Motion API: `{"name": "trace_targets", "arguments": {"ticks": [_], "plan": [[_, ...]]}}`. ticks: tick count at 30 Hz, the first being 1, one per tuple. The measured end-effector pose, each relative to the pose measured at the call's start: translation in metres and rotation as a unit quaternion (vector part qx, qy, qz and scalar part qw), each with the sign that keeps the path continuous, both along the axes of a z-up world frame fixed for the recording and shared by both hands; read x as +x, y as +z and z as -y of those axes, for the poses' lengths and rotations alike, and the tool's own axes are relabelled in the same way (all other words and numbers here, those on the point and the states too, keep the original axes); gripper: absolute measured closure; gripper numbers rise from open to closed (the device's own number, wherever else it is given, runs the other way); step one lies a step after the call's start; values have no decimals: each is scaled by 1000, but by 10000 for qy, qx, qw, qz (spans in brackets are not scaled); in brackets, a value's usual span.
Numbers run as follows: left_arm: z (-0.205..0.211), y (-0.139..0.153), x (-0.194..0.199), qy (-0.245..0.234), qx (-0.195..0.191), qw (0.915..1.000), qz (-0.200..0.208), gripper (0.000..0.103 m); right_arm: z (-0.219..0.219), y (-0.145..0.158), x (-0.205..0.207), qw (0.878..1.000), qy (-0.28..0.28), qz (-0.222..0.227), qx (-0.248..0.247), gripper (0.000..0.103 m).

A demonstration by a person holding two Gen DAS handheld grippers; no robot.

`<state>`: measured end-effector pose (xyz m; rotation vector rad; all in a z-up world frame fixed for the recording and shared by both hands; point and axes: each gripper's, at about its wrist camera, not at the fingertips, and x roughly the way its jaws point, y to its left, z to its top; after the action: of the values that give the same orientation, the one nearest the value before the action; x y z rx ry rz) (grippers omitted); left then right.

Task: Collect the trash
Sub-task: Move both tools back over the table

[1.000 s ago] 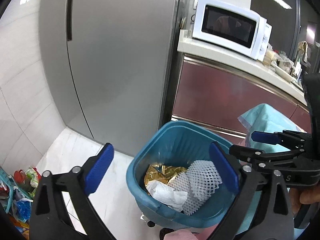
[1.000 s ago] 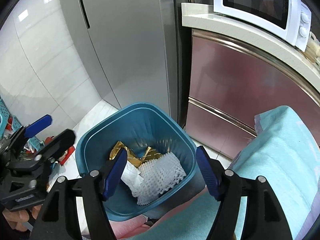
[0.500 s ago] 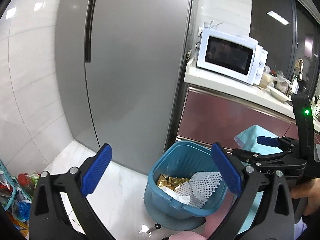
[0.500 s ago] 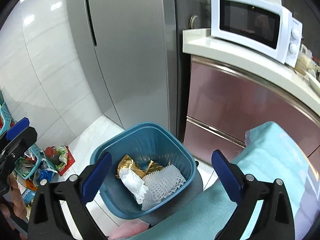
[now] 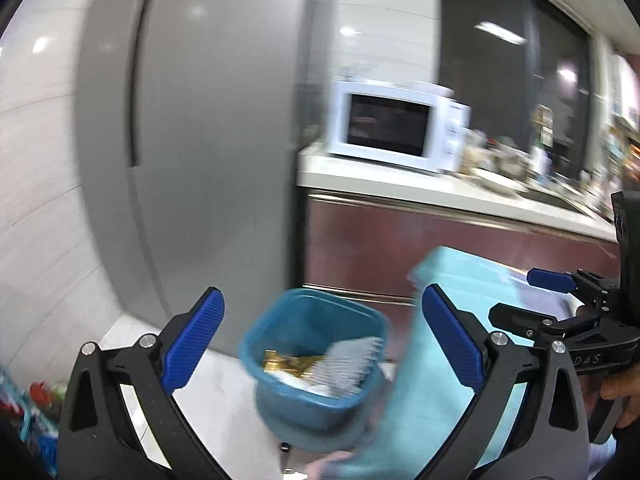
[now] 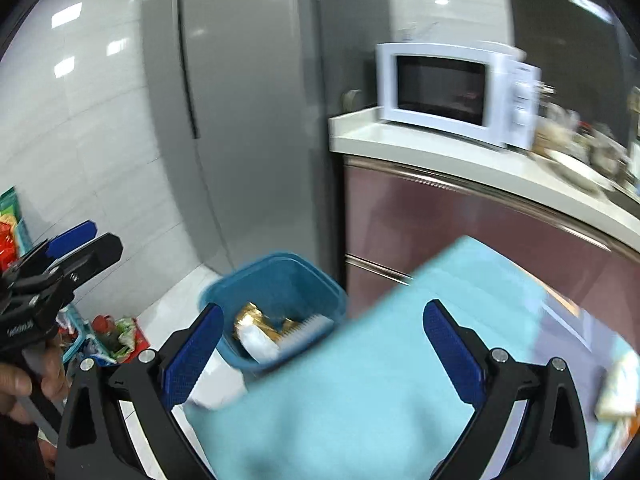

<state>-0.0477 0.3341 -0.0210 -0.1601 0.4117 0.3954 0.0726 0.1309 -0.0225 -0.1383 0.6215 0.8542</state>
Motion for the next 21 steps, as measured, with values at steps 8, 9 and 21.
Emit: {"name": "trace_targets", "arguments": {"ticks": [8, 9, 21], "plan": [[116, -34, 48, -1271, -20, 9911, -399, 5, 156, -44, -30, 9906, -1337, -261, -122, 7], [132, -38, 53, -1450, 12, 9884, -448, 5, 170, -49, -32, 9885, -1473, -296, -150, 7], [304, -54, 94, -2840, 181, 9565, -640, 5, 327, -62, -64, 9512, -3075, -242, -36, 6]]}}
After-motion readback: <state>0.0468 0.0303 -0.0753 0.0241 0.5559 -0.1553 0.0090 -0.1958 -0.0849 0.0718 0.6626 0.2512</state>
